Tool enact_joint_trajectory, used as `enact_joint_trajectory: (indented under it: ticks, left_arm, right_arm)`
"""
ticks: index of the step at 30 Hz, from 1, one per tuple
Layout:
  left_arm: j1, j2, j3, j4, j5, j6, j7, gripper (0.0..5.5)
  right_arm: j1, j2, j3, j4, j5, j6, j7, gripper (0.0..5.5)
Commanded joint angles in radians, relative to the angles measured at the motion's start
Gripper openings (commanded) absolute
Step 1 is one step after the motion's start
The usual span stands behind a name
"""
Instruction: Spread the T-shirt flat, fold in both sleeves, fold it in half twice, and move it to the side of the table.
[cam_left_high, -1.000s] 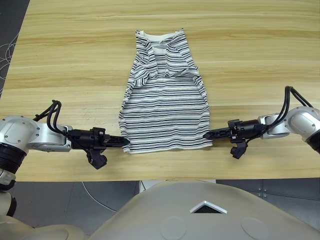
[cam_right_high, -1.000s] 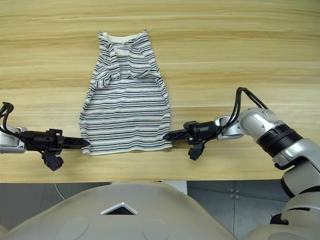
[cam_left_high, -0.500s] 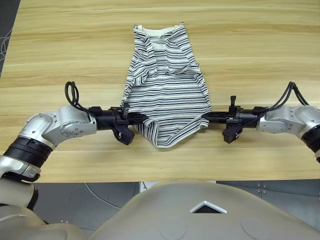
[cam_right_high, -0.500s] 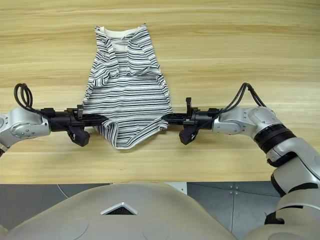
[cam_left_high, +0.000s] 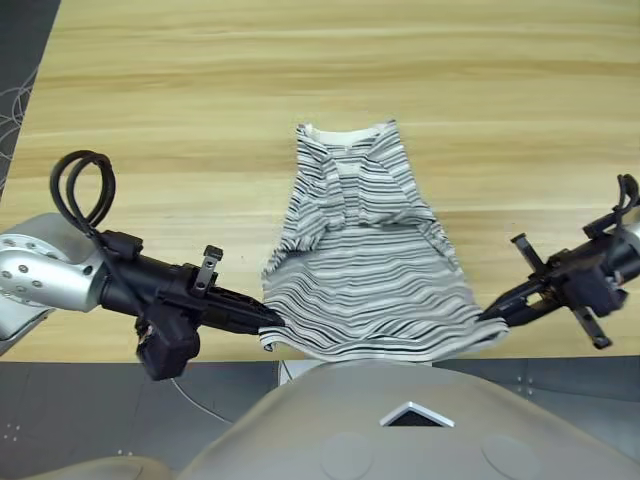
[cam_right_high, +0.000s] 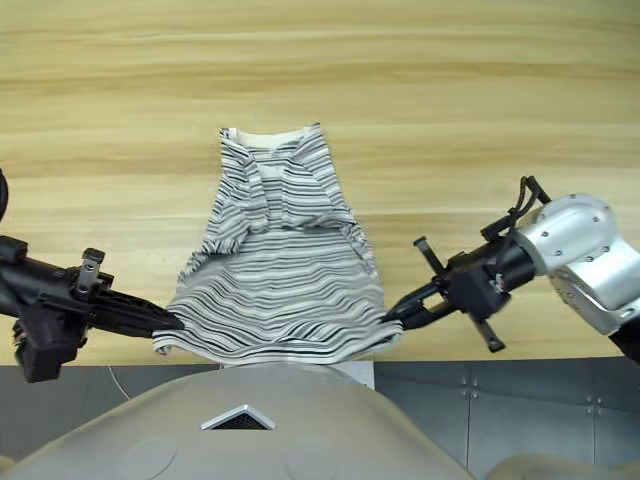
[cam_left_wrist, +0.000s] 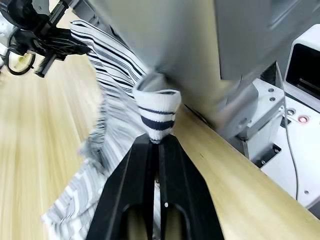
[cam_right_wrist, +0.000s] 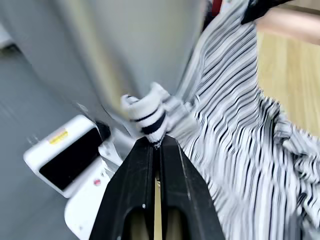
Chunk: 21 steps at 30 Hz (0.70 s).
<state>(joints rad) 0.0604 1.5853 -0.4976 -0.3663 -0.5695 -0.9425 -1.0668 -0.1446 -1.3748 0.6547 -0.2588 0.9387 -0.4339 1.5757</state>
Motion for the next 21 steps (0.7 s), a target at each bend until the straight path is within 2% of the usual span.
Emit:
enact_joint_trajectory:
  ticks: [1,4,8,11,14,21]
  left_arm:
    - [0.088,0.041,0.079,-0.005,-0.016,-0.066,-0.025,0.14]
    - [0.087,-0.031,0.133,0.050,0.074,0.003,-0.020,0.14]
    - [-0.038,-0.230,0.163,0.166,0.221,0.176,0.018,0.14]
    - [-0.118,-0.352,0.179,0.219,0.260,0.268,0.023,0.14]
    - [-0.147,-0.417,0.209,0.242,0.259,0.311,0.013,0.14]
    - [-0.241,-0.551,0.258,0.349,0.287,0.477,0.014,0.14]
  right_arm:
    - [0.076,-0.070,-0.113,-0.078,0.045,0.052,0.037,0.10]
    - [0.073,0.049,-0.191,-0.039,-0.070,0.096,-0.021,0.10]
    - [-0.051,0.301,-0.234,0.121,-0.289,0.165,-0.223,0.10]
    - [-0.103,0.443,-0.256,0.250,-0.430,0.165,-0.313,0.10]
    - [-0.117,0.525,-0.281,0.334,-0.499,0.154,-0.336,0.10]
    - [-0.180,0.639,-0.355,0.592,-0.545,0.122,-0.258,0.10]
